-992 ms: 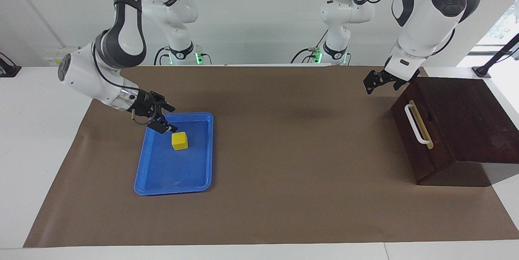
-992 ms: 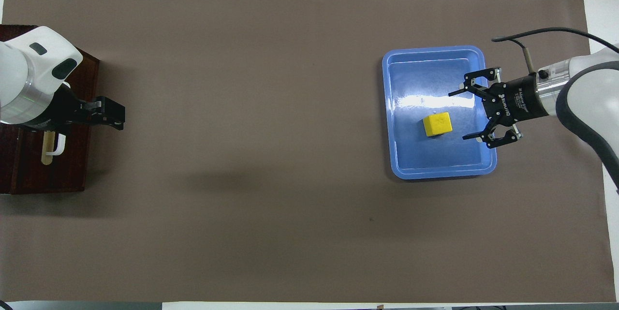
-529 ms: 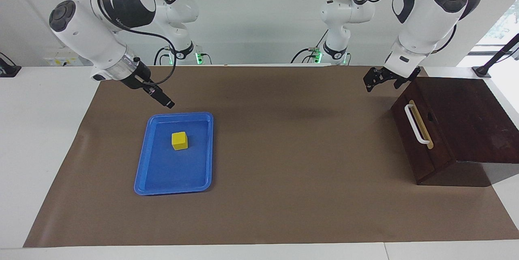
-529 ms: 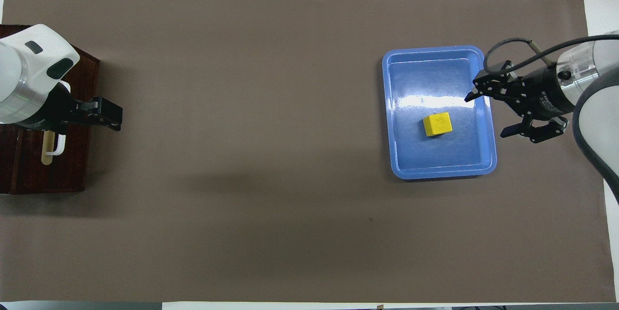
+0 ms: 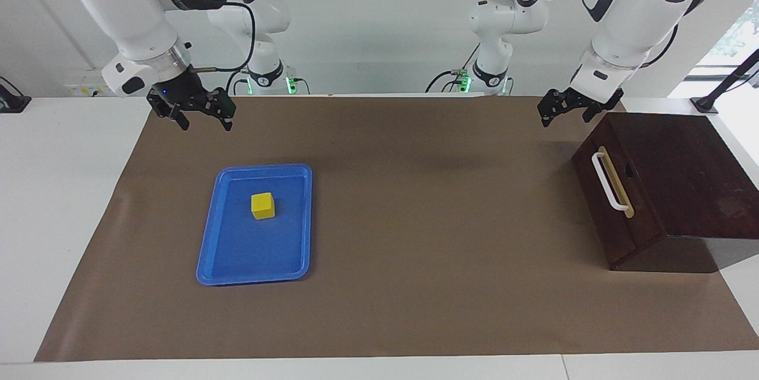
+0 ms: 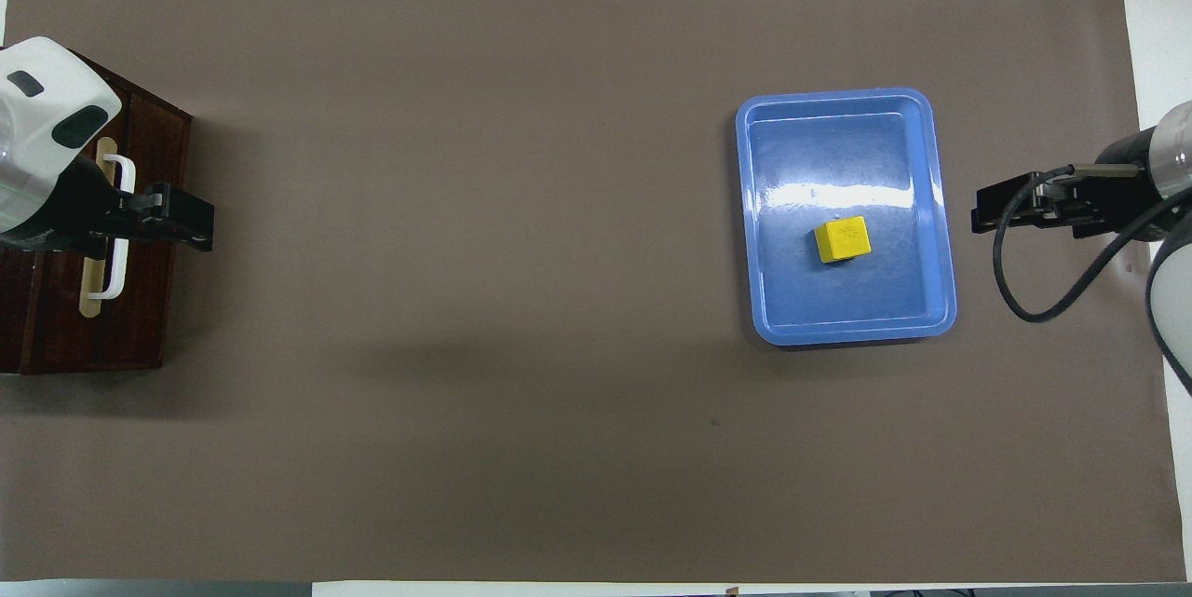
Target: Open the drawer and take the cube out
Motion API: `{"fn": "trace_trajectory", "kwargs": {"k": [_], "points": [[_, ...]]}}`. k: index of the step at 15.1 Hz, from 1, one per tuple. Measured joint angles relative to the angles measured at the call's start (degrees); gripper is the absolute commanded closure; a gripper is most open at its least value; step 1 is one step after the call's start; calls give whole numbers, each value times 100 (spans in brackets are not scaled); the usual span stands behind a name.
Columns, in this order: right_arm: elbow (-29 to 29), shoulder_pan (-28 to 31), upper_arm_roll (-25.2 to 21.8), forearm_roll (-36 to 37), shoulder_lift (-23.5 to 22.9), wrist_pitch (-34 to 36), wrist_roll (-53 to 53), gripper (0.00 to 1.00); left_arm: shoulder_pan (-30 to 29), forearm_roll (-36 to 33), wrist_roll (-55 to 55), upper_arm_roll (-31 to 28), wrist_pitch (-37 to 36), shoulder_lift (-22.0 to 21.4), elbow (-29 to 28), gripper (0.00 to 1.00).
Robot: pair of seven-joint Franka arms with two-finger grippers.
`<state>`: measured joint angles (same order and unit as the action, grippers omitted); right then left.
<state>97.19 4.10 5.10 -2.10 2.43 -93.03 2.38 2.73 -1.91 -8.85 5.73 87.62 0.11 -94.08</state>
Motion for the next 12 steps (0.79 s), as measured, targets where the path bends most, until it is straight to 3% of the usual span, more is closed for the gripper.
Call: {"fn": "trace_trajectory", "kwargs": {"k": [4, 12], "points": [[-368, 8, 39, 432, 30, 749, -455, 0, 0, 0, 0, 0, 1, 0, 0, 0], [-378, 178, 36, 479, -87, 748, -804, 0, 0, 0, 5, 0, 12, 0, 0, 0]]}}
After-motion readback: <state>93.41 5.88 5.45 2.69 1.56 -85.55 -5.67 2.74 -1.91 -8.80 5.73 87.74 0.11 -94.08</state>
